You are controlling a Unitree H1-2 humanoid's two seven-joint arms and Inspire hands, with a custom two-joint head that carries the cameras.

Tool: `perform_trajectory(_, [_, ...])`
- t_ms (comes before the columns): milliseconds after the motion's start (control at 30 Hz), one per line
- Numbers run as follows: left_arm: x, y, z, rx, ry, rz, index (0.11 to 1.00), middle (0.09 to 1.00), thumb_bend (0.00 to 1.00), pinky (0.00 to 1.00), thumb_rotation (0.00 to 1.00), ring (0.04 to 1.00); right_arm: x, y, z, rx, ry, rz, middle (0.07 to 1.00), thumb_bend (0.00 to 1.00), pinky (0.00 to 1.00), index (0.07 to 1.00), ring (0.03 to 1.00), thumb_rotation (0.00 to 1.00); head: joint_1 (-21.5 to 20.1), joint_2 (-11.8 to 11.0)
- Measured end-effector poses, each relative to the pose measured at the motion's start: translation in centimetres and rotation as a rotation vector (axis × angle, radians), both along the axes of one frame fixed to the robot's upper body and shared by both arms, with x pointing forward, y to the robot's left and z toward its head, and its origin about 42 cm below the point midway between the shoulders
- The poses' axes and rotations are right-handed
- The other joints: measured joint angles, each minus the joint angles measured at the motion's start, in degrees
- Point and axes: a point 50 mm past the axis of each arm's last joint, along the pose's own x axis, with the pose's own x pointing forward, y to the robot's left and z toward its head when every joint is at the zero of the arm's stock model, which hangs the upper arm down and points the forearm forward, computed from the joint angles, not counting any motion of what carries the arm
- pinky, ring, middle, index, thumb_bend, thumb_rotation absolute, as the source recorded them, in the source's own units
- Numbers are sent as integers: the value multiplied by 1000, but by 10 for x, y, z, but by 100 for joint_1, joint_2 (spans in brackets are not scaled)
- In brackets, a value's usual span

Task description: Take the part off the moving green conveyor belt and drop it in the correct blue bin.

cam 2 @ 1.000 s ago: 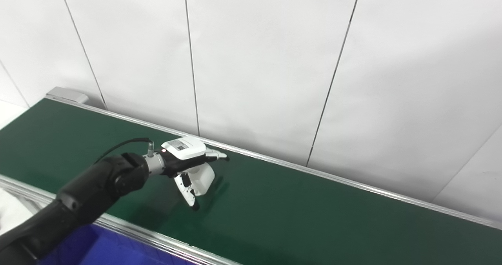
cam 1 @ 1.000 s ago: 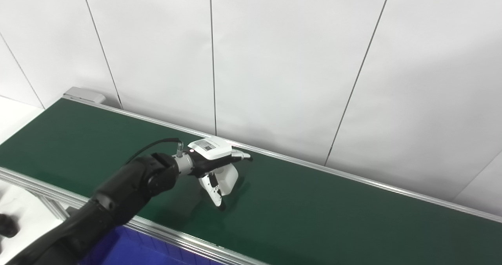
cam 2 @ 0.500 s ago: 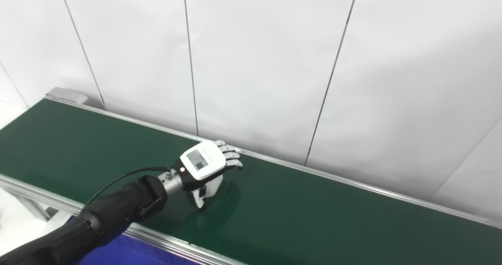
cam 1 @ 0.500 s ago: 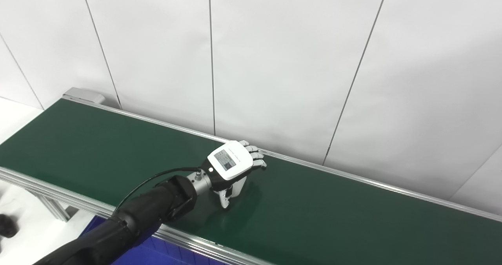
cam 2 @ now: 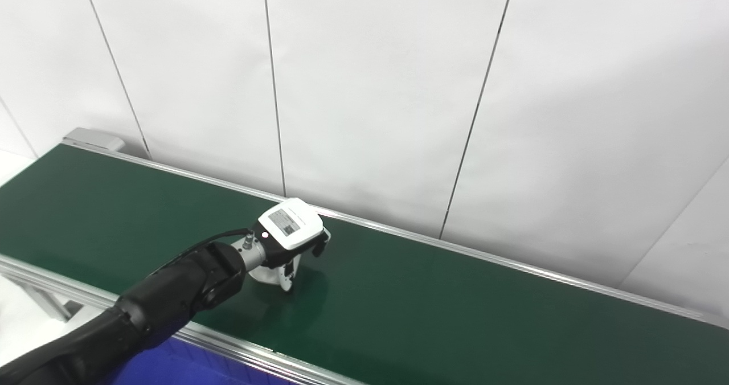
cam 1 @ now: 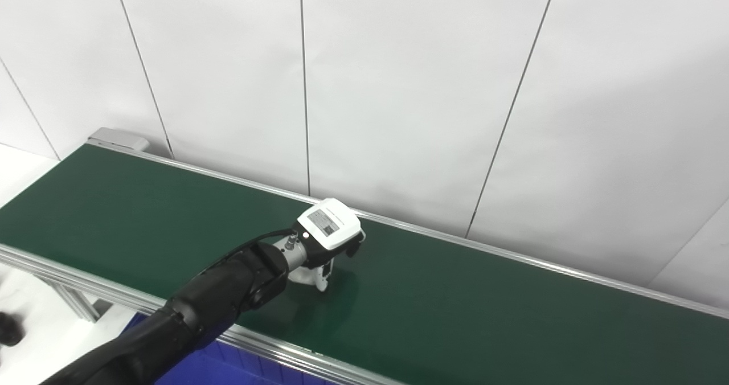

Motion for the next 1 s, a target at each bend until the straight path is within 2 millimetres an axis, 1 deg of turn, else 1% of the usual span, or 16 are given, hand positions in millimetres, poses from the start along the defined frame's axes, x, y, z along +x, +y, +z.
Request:
perform_trajectory(67, [0,1,3,19,13,12,486,474,525,312,0,324,0,1,0,2,0,2,1000,950,1000,1000,1000,988,0,9])
perform_trajectory(167, [3,2,6,38,28,18,486,474,525,310,0,319,1,2,1,6,-3,4,1000,947,1000,1000,1000,991,-18,0])
perform_trajectory(267, [5,1,7,48,22,16,486,472,526,226,0,249,2,2,1,12,-5,4,1000,948,1000,1000,1000,985,-18,0])
perform_trajectory(367, [5,2,7,57,23,16,486,471,526,179,0,220,2,3,1,14,-4,6,1000,943,1000,1000,1000,985,-26,0])
perform_trajectory(633, [6,3,8,59,29,22,486,474,525,243,0,287,2,4,1,17,-5,9,1000,935,1000,1000,1000,989,-26,18])
perform_trajectory(700, [6,4,9,50,36,26,486,474,524,240,0,283,2,4,1,16,-5,10,1000,935,998,1000,1000,993,0,26])
perform_trajectory(733, [6,5,10,42,44,29,485,473,524,211,0,261,2,4,1,15,-5,10,1000,932,995,1000,1000,993,0,26])
perform_trajectory(833, [5,9,17,41,62,30,485,473,524,191,0,250,2,4,1,15,-5,10,1000,932,998,1000,1000,988,0,26])
perform_trajectory(867, [5,11,20,34,66,33,488,457,523,188,0,251,2,4,1,15,-5,11,1000,927,999,1000,1000,986,17,61])
perform_trajectory(900, [4,13,26,23,70,37,495,427,520,203,0,272,2,5,1,17,-5,11,1000,925,999,1000,1000,985,17,62])
perform_trajectory(933, [4,13,31,8,63,35,498,425,520,240,0,308,2,5,1,17,-5,10,1000,922,996,1000,1000,988,26,79])
perform_trajectory(1000, [3,13,50,-38,35,17,502,408,517,231,0,295,2,5,1,18,-6,13,1000,920,991,1000,1000,991,52,97])
